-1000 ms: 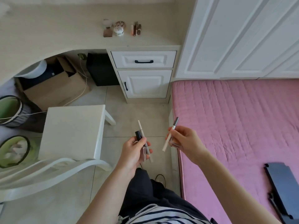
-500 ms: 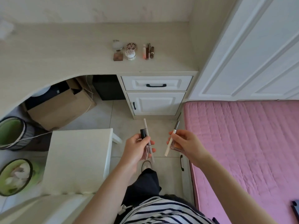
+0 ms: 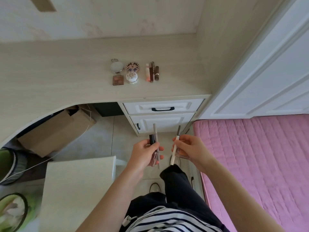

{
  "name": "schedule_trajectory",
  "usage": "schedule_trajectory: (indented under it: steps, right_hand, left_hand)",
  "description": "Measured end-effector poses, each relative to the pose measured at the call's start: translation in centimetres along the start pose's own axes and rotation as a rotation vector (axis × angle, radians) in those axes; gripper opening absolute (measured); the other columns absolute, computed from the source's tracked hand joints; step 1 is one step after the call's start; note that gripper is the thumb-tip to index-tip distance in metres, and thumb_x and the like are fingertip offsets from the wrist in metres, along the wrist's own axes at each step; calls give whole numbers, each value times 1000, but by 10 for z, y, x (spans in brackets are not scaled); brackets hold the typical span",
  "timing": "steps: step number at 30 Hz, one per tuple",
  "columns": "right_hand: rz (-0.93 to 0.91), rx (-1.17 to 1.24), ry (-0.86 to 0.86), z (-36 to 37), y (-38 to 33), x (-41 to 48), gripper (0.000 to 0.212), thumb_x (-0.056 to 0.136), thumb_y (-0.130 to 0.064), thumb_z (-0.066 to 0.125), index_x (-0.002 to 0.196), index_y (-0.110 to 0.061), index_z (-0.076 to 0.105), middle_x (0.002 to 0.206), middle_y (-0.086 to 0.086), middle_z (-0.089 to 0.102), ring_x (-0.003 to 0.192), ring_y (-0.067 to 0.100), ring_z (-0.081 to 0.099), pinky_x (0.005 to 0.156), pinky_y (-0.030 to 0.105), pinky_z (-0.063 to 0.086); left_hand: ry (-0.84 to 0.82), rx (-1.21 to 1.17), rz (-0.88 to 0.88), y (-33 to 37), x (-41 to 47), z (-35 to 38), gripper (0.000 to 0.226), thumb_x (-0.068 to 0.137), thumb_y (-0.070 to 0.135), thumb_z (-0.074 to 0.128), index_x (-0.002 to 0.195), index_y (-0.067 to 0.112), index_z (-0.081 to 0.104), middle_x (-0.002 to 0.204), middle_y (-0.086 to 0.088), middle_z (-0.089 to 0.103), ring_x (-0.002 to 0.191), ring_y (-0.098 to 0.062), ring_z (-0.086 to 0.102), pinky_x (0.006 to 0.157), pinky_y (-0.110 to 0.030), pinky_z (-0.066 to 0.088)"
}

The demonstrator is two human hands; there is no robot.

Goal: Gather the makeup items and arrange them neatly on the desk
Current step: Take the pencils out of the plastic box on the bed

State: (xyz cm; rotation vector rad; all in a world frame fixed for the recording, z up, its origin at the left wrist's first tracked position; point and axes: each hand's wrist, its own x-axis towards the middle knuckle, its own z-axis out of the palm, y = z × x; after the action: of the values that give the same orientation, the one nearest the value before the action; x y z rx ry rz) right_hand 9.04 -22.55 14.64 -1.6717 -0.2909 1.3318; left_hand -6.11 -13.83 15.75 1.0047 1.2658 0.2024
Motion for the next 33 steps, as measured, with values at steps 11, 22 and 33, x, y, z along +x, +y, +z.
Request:
schedule_trajectory:
  steps: [11, 22, 33]
  right_hand:
    - [45, -128, -39, -46, -96, 119, 14, 91, -9, 61, 102, -1, 66, 82, 11, 69, 62, 10, 66, 58, 20, 52]
    - [149, -218, -46, -66, -146, 227, 15, 90, 0, 52, 95, -2, 65, 87, 18, 67, 77, 26, 66, 80, 37, 58]
    - [122, -348, 67, -43, -180, 312, 10, 87, -13, 67, 77, -15, 63, 75, 10, 63, 70, 23, 61, 83, 44, 56]
  left_hand:
    - [47, 1, -1, 91, 110, 51, 11, 90, 15, 64, 97, 7, 64, 84, -6, 75, 64, -22, 71, 53, -27, 53]
    - [64, -38, -78, 147, 216, 88, 10, 87, 8, 64, 95, 1, 62, 82, -14, 74, 61, -25, 69, 48, -26, 52]
    - [-51, 97, -179, 206, 298, 77, 7, 93, 11, 59, 95, 4, 58, 91, -15, 69, 67, -25, 66, 43, -25, 50]
